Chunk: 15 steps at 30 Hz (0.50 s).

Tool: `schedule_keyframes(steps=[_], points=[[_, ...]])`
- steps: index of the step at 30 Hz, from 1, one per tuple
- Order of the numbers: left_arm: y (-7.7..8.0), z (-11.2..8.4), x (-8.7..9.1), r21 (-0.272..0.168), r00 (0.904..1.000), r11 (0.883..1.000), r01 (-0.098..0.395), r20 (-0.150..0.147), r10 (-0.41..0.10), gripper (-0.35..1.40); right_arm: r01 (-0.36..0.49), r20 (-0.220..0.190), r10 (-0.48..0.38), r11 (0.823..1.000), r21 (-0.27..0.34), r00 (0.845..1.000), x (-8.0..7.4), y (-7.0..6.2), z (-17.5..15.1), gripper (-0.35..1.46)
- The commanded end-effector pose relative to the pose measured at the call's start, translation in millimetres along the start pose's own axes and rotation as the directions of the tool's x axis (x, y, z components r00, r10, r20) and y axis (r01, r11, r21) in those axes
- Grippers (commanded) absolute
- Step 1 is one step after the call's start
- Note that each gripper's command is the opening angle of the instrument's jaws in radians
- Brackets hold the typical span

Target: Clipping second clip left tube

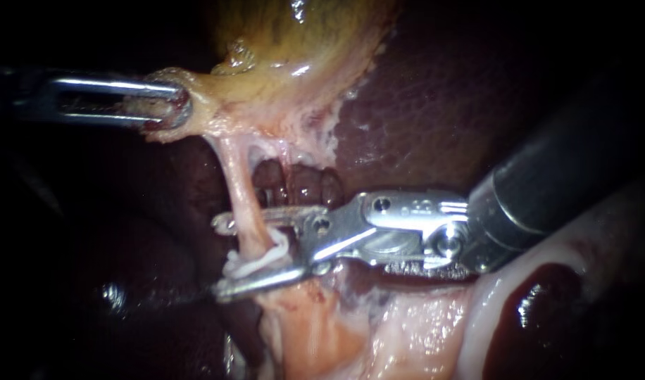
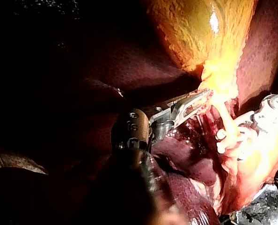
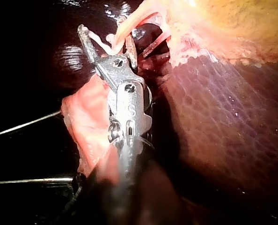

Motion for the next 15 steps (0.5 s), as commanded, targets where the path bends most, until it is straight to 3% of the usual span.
schedule_keyframes(steps=[1, 7, 15], points=[[0.0, 0.0, 0.0, 0.001, 1.0000, 1.000, 0.000, 0.000, 0.000, -0.35, 0.002, 0.002, -0.002, 1.000, 0.007, 1.000, 0.1, -0.3, -0.4, 0.48], [0.0, 0.0, 0.0, 0.001, 1.0000, 1.000, 0.000, 0.000, 0.000, -0.35, -0.004, -0.001, 0.004, 1.000, 0.002, 1.000, 0.8, -0.7, -1.2, 0.38], [0.0, 0.0, 0.0, 0.001, 1.0000, 1.000, 0.000, 0.000, 0.000, -0.35, -0.075, -0.002, 0.075, 0.997, 0.000, 0.997, 0.7, -0.9, -1.6, 0.06]])
